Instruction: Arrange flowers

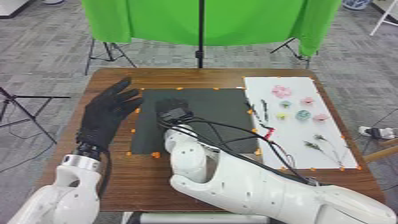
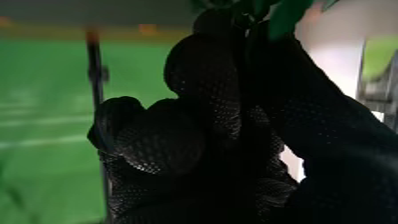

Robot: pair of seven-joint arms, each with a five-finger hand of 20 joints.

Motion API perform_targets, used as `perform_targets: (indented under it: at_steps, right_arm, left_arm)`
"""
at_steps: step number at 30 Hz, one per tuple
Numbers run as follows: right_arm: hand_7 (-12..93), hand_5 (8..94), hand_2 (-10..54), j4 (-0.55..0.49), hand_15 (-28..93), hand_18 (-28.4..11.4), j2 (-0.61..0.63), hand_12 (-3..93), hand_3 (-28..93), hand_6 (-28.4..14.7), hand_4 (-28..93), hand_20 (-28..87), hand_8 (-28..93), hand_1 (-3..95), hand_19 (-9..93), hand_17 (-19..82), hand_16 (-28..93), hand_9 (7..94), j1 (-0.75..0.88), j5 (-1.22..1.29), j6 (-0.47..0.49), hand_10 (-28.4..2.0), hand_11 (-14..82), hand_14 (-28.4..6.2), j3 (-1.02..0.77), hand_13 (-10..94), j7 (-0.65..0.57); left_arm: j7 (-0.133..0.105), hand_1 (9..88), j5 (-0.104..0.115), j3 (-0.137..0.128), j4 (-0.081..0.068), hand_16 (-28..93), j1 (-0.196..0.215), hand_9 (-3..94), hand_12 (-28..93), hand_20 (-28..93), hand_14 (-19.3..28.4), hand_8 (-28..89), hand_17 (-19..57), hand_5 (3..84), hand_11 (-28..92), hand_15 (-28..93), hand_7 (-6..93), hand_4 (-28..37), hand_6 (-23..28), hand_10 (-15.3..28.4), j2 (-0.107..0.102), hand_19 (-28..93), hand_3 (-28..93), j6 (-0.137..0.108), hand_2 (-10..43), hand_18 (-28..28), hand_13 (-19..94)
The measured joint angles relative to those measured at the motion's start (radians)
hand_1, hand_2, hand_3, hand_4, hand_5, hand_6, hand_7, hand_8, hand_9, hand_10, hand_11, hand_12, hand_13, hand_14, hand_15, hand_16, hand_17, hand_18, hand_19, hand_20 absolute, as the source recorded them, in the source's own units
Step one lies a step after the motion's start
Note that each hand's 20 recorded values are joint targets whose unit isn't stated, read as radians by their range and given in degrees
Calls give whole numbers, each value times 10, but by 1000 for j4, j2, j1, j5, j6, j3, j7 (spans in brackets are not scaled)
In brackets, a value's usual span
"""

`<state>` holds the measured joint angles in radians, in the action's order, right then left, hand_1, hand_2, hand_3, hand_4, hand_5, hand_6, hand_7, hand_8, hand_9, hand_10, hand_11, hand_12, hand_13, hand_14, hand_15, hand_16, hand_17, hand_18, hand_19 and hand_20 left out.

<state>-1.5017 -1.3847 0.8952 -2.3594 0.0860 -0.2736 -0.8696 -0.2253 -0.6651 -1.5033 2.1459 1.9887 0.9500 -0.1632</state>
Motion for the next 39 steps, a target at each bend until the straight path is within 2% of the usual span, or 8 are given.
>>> perform_targets:
  at_steps: [8,12,15,19,29,33,37,39]
  right_arm:
    - [251,914,-95,19,802,-261,-20,224,741,-28,-278,534,114,477,932,439,181,877,28,-14,132,-140,557,-118,-77,817,67]
    - [240,924,-90,6,805,-261,-1,223,747,-20,-281,542,75,452,932,440,180,882,-58,103,99,-140,559,-121,88,819,-6]
    - [225,919,-24,-14,796,-260,4,215,739,2,-283,540,-100,412,932,438,182,888,-110,190,40,-133,514,-118,147,811,-22]
    - [186,903,1,-20,787,-260,7,208,682,5,-283,529,-117,401,932,430,179,887,-164,223,-40,-128,483,-116,215,804,-32]
    - [189,926,-49,-23,794,-270,10,208,690,-6,-282,542,-111,325,932,443,173,898,-191,194,-26,-132,496,-118,239,815,-62]
    - [189,910,-47,-61,790,-274,22,206,688,-11,-281,542,-109,311,932,436,175,885,-117,90,68,-133,489,-121,109,805,-26]
    - [177,861,-45,-169,770,-275,41,191,689,-20,-277,482,-112,305,932,401,167,858,49,-93,170,-133,449,-131,-125,774,102]
    - [175,841,-44,-235,762,-276,61,184,695,-24,-273,445,-112,299,932,380,162,845,119,-117,173,-141,427,-136,-199,758,137]
  left_arm:
    - [-84,256,21,20,-8,-82,-70,362,109,61,277,-98,-84,387,241,503,135,-216,97,203,-27,547,805,-16,50,256,266]
    - [-110,254,33,24,-4,-81,-65,362,109,61,277,-98,-83,388,241,504,135,-214,97,203,-51,547,807,-20,49,256,266]
    - [-159,256,47,41,-1,-81,-59,362,110,61,278,-98,-83,388,242,504,135,-216,97,203,-81,547,805,-29,49,255,266]
    - [-223,257,66,70,-1,-80,-58,363,110,60,279,-98,-84,388,240,503,135,-219,97,201,-125,545,804,-41,52,256,266]
    - [-231,256,82,70,8,-80,-46,363,111,61,281,-97,-83,389,239,504,135,-215,99,203,-148,547,806,-57,52,256,266]
    - [-177,257,67,7,26,-81,-2,363,111,61,281,-97,-83,389,240,505,135,-216,99,202,-117,547,807,-52,51,256,266]
    - [43,255,-20,-142,60,-80,70,364,111,62,279,-97,-83,390,241,506,136,-214,98,203,8,548,811,-9,49,256,267]
    - [100,255,-28,-175,77,-80,108,364,111,62,279,-97,-83,390,242,507,137,-215,99,203,62,548,811,-8,48,256,267]
